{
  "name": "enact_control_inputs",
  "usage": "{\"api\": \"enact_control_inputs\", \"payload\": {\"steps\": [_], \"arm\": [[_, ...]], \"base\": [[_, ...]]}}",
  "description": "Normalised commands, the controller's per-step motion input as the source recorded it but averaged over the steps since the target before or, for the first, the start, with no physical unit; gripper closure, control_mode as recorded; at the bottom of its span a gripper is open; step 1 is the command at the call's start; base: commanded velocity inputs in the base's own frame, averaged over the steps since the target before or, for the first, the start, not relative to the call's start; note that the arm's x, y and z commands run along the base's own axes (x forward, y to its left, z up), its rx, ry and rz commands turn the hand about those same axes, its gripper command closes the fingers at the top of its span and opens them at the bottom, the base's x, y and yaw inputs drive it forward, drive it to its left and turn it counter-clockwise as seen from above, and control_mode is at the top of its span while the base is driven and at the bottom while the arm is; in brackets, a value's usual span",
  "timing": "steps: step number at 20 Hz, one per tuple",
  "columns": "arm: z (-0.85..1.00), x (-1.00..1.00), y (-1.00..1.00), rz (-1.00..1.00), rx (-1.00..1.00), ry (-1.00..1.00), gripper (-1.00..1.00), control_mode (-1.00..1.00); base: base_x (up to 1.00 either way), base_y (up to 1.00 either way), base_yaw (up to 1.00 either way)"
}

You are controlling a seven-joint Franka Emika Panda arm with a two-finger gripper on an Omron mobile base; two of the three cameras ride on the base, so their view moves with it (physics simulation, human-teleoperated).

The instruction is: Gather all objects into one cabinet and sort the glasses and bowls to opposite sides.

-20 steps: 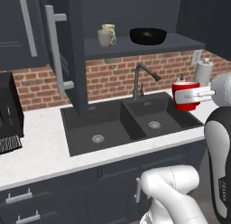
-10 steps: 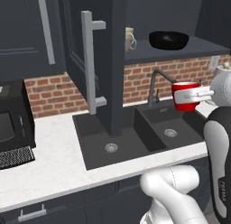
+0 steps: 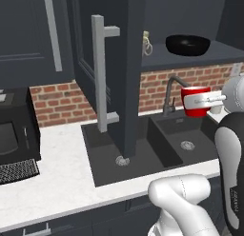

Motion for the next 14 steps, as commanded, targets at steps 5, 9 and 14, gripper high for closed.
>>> {"api": "enact_control_inputs", "payload": {"steps": [5,9,14], "arm": [[0.00,0.00,0.00,0.00,0.00,0.00,1.00,1.00],[0.00,0.00,0.00,0.00,0.00,0.00,1.00,1.00],[0.00,0.00,0.00,0.00,0.00,0.00,1.00,1.00]], "base": [[0.42,0.00,0.14],[0.38,0.00,0.16],[0.40,0.00,0.07]]}}
